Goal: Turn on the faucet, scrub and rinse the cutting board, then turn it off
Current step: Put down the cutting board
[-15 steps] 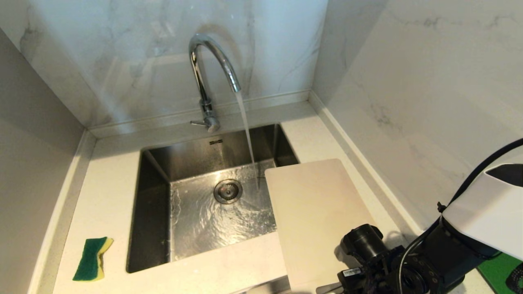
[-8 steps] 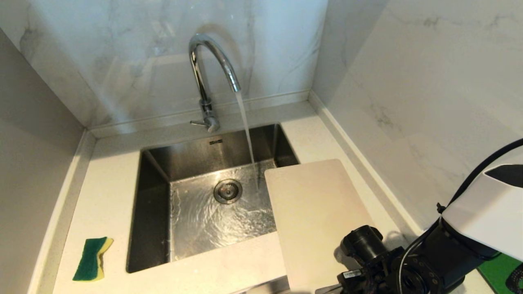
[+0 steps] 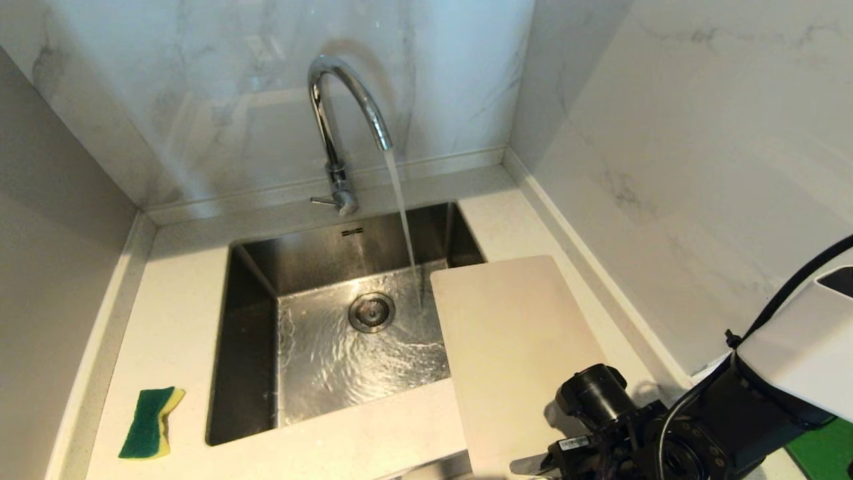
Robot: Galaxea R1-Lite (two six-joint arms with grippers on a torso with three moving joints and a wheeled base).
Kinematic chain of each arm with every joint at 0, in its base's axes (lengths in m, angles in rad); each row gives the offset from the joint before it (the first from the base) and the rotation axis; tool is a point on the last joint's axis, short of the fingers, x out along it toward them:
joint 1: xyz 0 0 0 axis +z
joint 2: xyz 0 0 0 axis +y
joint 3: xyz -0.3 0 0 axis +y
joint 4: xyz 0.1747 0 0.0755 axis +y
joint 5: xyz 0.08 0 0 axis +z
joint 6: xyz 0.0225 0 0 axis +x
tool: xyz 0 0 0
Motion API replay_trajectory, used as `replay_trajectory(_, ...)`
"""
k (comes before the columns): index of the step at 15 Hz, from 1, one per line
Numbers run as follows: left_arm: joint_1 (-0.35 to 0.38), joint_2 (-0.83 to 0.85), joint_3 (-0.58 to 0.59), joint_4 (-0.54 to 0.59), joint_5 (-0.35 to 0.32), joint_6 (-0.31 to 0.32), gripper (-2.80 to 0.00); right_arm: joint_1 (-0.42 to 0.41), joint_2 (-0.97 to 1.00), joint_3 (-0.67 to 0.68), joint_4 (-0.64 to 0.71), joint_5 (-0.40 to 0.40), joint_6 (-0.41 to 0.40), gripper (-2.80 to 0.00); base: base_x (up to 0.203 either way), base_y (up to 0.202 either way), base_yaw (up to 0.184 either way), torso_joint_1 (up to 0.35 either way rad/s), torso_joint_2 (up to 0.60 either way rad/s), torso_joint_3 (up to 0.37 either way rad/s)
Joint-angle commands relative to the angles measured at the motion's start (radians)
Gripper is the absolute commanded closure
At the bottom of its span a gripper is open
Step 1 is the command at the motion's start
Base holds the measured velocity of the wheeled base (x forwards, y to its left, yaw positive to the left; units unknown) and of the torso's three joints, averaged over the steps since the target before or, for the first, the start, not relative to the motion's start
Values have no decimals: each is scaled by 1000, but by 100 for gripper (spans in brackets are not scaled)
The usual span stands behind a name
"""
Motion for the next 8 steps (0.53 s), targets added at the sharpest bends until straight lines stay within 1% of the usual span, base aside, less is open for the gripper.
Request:
replay_trajectory(1,0,-2,1,0,0,-4,0,1,-55,7,-2,2,-7,-280,0,0,0,0,0,0)
replay_trajectory(5,1,-2,1,0,0,-2,0,1,-116,70,-2,5,-9,-280,0,0,0,0,0,0)
replay_trajectory(8,1,-2,0,0,0,-2,0,0,-166,87,-2,17,-8,-280,0,0,0,0,0,0)
